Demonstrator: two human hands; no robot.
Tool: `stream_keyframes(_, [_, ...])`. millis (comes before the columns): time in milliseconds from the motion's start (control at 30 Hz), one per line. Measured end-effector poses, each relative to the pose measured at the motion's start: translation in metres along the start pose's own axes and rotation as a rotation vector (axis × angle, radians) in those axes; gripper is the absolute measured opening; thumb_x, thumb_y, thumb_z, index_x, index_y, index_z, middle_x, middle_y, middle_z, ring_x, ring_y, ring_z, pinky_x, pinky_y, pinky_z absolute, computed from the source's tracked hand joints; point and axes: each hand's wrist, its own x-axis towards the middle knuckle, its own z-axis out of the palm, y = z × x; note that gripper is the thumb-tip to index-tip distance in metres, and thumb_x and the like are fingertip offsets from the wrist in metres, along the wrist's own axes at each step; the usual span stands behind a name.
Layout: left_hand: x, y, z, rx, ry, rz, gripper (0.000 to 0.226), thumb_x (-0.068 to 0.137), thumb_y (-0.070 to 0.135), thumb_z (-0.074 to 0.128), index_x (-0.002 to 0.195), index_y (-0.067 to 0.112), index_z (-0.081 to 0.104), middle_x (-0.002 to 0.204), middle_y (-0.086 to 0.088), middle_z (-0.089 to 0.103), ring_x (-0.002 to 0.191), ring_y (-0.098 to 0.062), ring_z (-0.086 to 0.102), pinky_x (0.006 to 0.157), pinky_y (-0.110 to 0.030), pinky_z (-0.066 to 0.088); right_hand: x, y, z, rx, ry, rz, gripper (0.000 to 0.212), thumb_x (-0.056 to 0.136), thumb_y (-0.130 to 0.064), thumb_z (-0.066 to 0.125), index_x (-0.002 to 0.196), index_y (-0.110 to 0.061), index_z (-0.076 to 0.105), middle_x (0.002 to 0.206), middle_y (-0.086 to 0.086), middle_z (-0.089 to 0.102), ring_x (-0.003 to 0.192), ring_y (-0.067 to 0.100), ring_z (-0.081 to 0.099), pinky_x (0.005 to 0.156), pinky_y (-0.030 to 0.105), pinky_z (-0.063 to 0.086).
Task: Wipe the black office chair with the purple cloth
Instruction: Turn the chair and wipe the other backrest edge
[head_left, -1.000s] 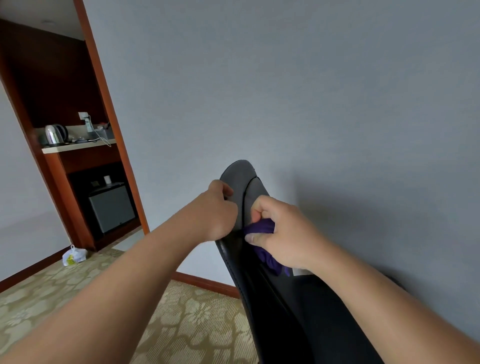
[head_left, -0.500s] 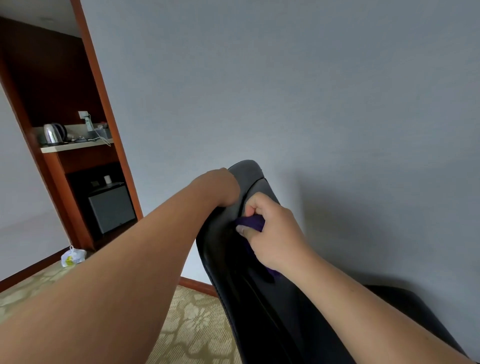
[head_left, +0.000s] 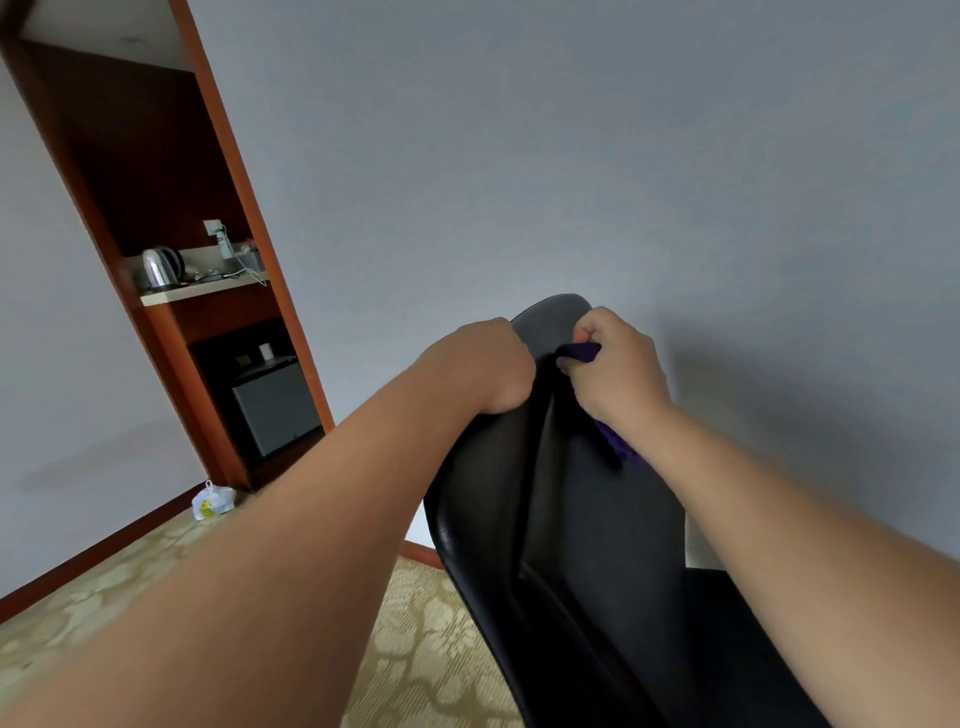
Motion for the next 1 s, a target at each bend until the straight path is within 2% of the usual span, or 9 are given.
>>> stream_keyframes(100, [0.008, -0.001, 0.004, -0.011, -0.008, -0.018, 0.032, 0.105, 0.019, 0.036, 0.134, 0.01, 0.048, 0.137, -0.008, 0.054, 0.112, -0.026, 0.053, 0.082, -0.03, 0.036, 0.023, 0.011, 0.004, -0.013, 0.017, 0.065, 0.023, 0.082, -0.023, 0.072, 0.079, -0.028, 0.049, 0.085, -0.008, 0.063, 0.079, 0.021, 0.061, 0.072, 0.037, 0.052])
stream_keyframes(267, [0.014, -0.004, 0.005, -0.026, -0.005, -0.016, 0.035, 0.105, 0.022, 0.035, 0.137, 0.013, 0.047, 0.139, -0.006, 0.052, 0.121, -0.026, 0.052, 0.082, -0.03, 0.034, 0.042, 0.017, 0.008, -0.027, 0.0, 0.113, 0.018, 0.085, -0.025, 0.07, 0.085, -0.029, 0.052, 0.094, -0.006, 0.064, 0.087, 0.022, 0.062, 0.082, 0.04, 0.055])
stream_keyframes(333, [0.014, -0.004, 0.005, -0.035, -0.012, -0.006, 0.035, 0.106, 0.023, 0.034, 0.137, 0.012, 0.047, 0.139, -0.006, 0.052, 0.113, -0.023, 0.052, 0.081, -0.029, 0.033, 0.041, 0.018, 0.007, -0.017, -0.012, 0.118, 0.017, 0.085, -0.024, 0.07, 0.088, -0.029, 0.055, 0.097, -0.006, 0.064, 0.089, 0.021, 0.062, 0.082, 0.039, 0.054])
stream_keyframes(433, [0.015, -0.003, 0.005, -0.053, -0.008, -0.007, 0.035, 0.105, 0.023, 0.035, 0.136, 0.013, 0.048, 0.138, -0.006, 0.052, 0.102, -0.021, 0.047, 0.08, -0.029, 0.033, 0.032, 0.016, 0.001, 0.039, -0.033, 0.092, 0.017, 0.086, -0.02, 0.073, 0.09, -0.028, 0.058, 0.098, -0.004, 0.066, 0.09, 0.02, 0.062, 0.076, 0.031, 0.05])
stream_keyframes(533, [0.015, -0.003, 0.005, -0.052, -0.005, -0.005, 0.037, 0.106, 0.024, 0.035, 0.138, 0.013, 0.047, 0.139, -0.006, 0.052, 0.113, -0.024, 0.052, 0.081, -0.028, 0.033, 0.012, 0.005, -0.007, 0.105, -0.065, 0.046, 0.018, 0.086, -0.017, 0.074, 0.09, -0.027, 0.06, 0.094, -0.005, 0.067, 0.087, 0.016, 0.063, 0.067, 0.023, 0.045])
stream_keyframes(633, [0.013, -0.003, 0.004, -0.03, -0.011, 0.006, 0.038, 0.107, 0.024, 0.033, 0.14, 0.01, 0.045, 0.143, -0.008, 0.049, 0.125, -0.025, 0.05, 0.084, -0.027, 0.032, -0.014, -0.006, -0.015, 0.137, -0.105, -0.005, 0.018, 0.085, -0.019, 0.075, 0.089, -0.029, 0.06, 0.09, -0.008, 0.068, 0.085, 0.011, 0.063, 0.07, 0.024, 0.048])
stream_keyframes(833, [0.011, 0.0, 0.004, 0.012, -0.028, 0.015, 0.036, 0.107, 0.02, 0.033, 0.138, 0.007, 0.046, 0.139, -0.009, 0.05, 0.118, -0.025, 0.051, 0.082, -0.028, 0.033, -0.065, -0.024, -0.036, 0.181, -0.187, -0.102, 0.02, 0.086, -0.022, 0.078, 0.089, -0.033, 0.061, 0.091, -0.013, 0.067, 0.083, 0.0, 0.061, 0.063, 0.003, 0.042])
stream_keyframes(933, [0.008, 0.002, 0.001, -0.006, -0.031, 0.008, 0.035, 0.107, 0.023, 0.031, 0.136, 0.008, 0.046, 0.137, -0.009, 0.051, 0.105, -0.022, 0.049, 0.083, -0.029, 0.034, -0.082, -0.029, -0.044, 0.174, -0.243, -0.142, 0.021, 0.087, -0.025, 0.078, 0.089, -0.036, 0.06, 0.092, -0.014, 0.066, 0.083, -0.001, 0.061, 0.066, 0.004, 0.044])
stream_keyframes(1000, [0.005, 0.005, 0.001, -0.004, -0.046, 0.008, 0.036, 0.109, 0.021, 0.028, 0.136, 0.007, 0.047, 0.138, -0.009, 0.049, 0.114, -0.025, 0.051, 0.086, -0.03, 0.036, -0.085, -0.028, -0.047, 0.165, -0.266, -0.152, 0.024, 0.088, -0.026, 0.077, 0.089, -0.039, 0.057, 0.093, -0.014, 0.065, 0.084, 0.0, 0.061, 0.066, 0.006, 0.045])
